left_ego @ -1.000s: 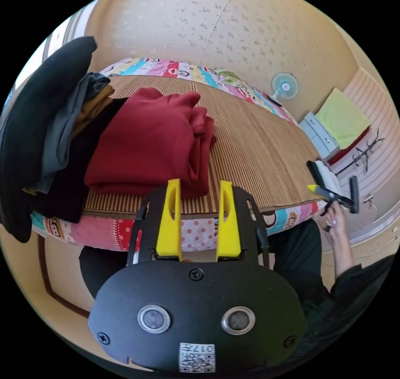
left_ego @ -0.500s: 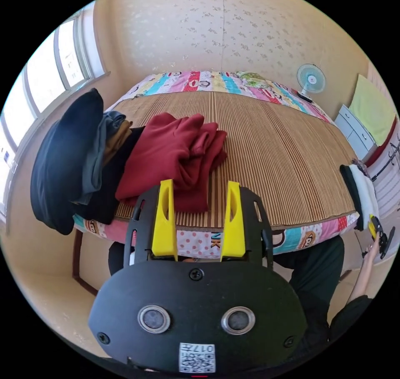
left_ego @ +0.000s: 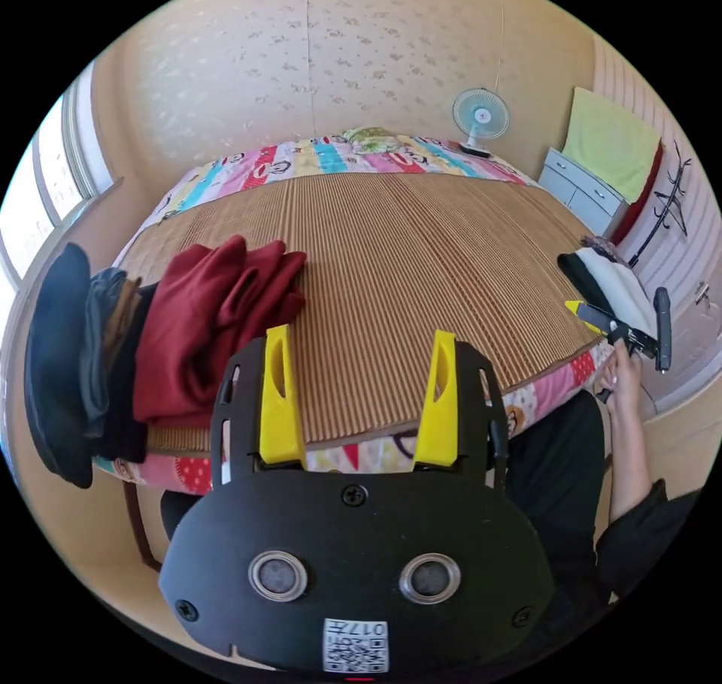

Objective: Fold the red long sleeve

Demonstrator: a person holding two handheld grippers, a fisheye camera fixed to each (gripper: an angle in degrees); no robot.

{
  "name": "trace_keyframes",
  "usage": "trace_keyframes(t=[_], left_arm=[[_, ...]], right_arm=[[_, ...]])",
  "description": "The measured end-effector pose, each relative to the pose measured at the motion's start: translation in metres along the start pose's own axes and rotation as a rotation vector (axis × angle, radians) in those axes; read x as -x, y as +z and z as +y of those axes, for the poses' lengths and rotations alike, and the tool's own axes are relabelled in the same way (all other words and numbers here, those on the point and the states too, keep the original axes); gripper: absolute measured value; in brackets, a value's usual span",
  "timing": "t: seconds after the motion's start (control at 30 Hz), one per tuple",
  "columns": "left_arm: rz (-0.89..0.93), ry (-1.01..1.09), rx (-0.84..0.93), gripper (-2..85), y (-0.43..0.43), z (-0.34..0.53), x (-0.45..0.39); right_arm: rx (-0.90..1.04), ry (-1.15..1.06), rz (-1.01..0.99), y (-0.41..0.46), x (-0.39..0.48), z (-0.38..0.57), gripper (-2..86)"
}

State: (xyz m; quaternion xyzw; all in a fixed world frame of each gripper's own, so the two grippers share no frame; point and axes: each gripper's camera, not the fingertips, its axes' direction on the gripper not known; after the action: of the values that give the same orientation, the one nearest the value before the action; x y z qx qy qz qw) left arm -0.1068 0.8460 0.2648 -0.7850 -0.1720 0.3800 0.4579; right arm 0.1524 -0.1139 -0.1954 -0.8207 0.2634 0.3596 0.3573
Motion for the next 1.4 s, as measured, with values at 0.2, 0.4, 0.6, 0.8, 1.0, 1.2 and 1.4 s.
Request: trace_keyframes(t=[0.2,0.4,0.6,0.8,1.0,1.2,1.4], left_arm=[[-0.048,-0.041,0.087,26.7,0.089,-0.058,-0.035],[-0.114,-0.049,0.08,29.0,0.117,-0.084,-0.042],[-0.124,-0.099,0.093,29.4,0.144,-0.093,-0.027],[-0.116,-0.164,0.174,31.4,0.18,-0.09,-0.006],[-0.109,-0.16,0.183,31.5,0.189,-0.093,-0.001],[-0.112,-0.163,0.186,31.5,0.196,-0.095,0.004],[-0.114,-0.162,0.187,31.5,0.201,-0.096,0.008]], right_arm=[[0.102,-0.138,0.058,0.048,0.076,-0.043,30.4],[0.148,-0.181,0.184,0.082,0.111,-0.063,33.2],[0.159,-0.163,0.233,0.095,0.117,-0.074,33.4],[0.163,-0.202,0.346,0.111,0.135,-0.075,33.4],[0.168,-0.196,0.335,0.111,0.138,-0.081,33.5],[0.175,-0.194,0.335,0.112,0.141,-0.087,33.6],[0.175,-0.195,0.337,0.112,0.142,-0.092,33.6]])
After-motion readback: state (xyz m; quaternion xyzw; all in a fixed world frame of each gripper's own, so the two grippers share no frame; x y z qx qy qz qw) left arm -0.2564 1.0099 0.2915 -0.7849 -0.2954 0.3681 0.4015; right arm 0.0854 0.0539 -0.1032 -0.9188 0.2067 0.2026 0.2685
